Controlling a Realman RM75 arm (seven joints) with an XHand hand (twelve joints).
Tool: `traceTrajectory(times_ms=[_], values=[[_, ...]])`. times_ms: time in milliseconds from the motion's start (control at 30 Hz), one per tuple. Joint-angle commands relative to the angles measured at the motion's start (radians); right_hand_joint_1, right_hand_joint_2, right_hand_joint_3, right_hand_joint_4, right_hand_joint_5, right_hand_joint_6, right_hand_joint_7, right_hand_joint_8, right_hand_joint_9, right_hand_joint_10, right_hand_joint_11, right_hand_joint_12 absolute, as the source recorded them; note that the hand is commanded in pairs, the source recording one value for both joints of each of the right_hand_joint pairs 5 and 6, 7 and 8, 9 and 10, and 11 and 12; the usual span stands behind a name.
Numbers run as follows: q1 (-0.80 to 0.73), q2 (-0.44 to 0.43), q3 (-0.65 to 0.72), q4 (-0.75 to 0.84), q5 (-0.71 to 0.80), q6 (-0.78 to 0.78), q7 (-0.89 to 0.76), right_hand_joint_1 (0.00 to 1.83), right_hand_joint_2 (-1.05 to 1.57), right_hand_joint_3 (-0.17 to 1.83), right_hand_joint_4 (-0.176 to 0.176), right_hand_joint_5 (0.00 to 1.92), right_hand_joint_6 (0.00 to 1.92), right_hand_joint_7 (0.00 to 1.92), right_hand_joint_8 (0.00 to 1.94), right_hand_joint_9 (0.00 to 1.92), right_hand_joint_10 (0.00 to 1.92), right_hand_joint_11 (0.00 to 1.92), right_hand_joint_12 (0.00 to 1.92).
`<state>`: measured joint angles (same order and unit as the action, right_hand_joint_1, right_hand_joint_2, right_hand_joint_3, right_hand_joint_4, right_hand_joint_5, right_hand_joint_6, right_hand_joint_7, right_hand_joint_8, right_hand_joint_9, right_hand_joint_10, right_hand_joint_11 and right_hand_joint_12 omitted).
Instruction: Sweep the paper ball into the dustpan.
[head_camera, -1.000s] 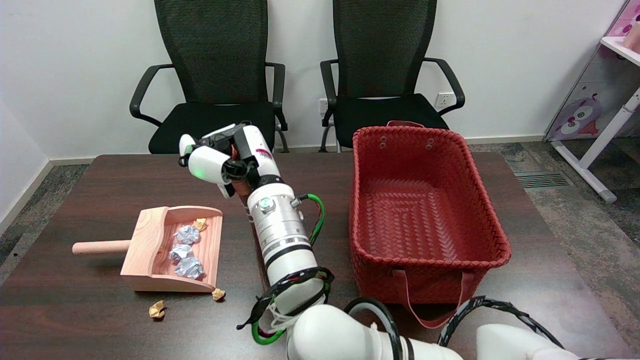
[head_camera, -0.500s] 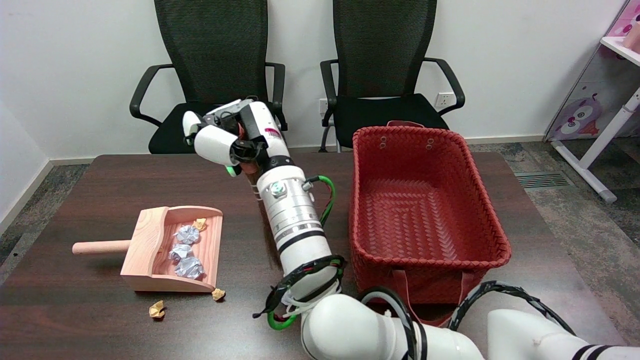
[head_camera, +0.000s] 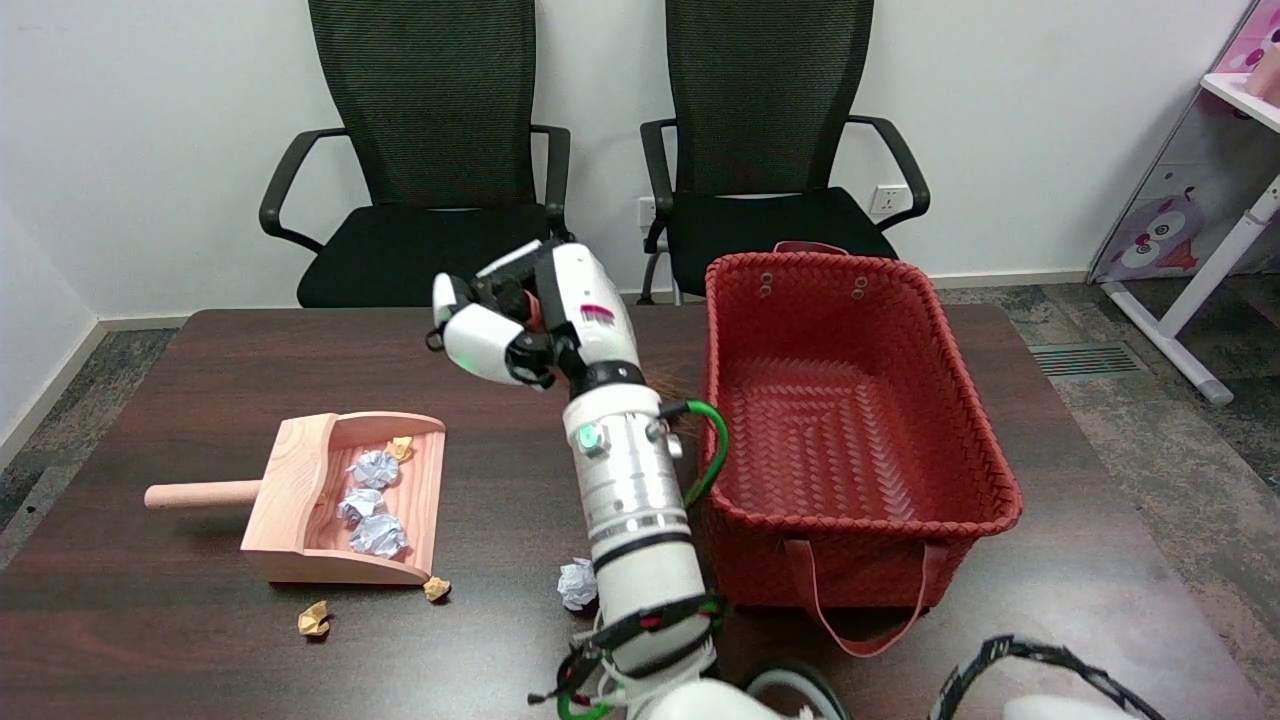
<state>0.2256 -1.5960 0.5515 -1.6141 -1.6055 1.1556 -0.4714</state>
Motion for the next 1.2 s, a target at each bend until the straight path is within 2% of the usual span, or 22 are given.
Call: traceTrajectory(times_ms=[33, 500, 733, 833, 1000, 1200], values=[[-0.178, -0.085, -0.016, 0.023, -0.151, 0.121, -0.025, 1.03, 1.57, 1.35, 0.176, 1.92, 1.92, 1.92, 1.92, 1.92, 1.92, 1.92, 1.92], [-0.232, -0.181, -0.053, 0.086, -0.203, 0.105, -0.015, 1.02, 1.57, 1.39, 0.176, 1.92, 1.92, 1.92, 1.92, 1.92, 1.92, 1.92, 1.92], [-0.232, -0.188, -0.056, 0.101, -0.247, 0.047, -0.015, 1.02, 1.57, 1.42, 0.176, 1.92, 1.92, 1.92, 1.92, 1.92, 1.92, 1.92, 1.92], [-0.211, -0.207, -0.052, 0.163, -0.260, 0.047, -0.015, 1.02, 1.57, 1.43, 0.176, 1.92, 1.92, 1.92, 1.92, 1.92, 1.92, 1.92, 1.92], [-0.190, -0.291, 0.009, 0.289, -0.313, 0.090, -0.026, 1.02, 1.57, 1.46, 0.176, 1.92, 1.92, 1.92, 1.92, 1.92, 1.92, 1.92, 1.92], [-0.131, -0.338, 0.035, 0.416, -0.307, 0.113, -0.016, 1.01, 1.57, 1.48, 0.176, 1.92, 1.92, 1.92, 1.92, 1.92, 1.92, 1.92, 1.92]])
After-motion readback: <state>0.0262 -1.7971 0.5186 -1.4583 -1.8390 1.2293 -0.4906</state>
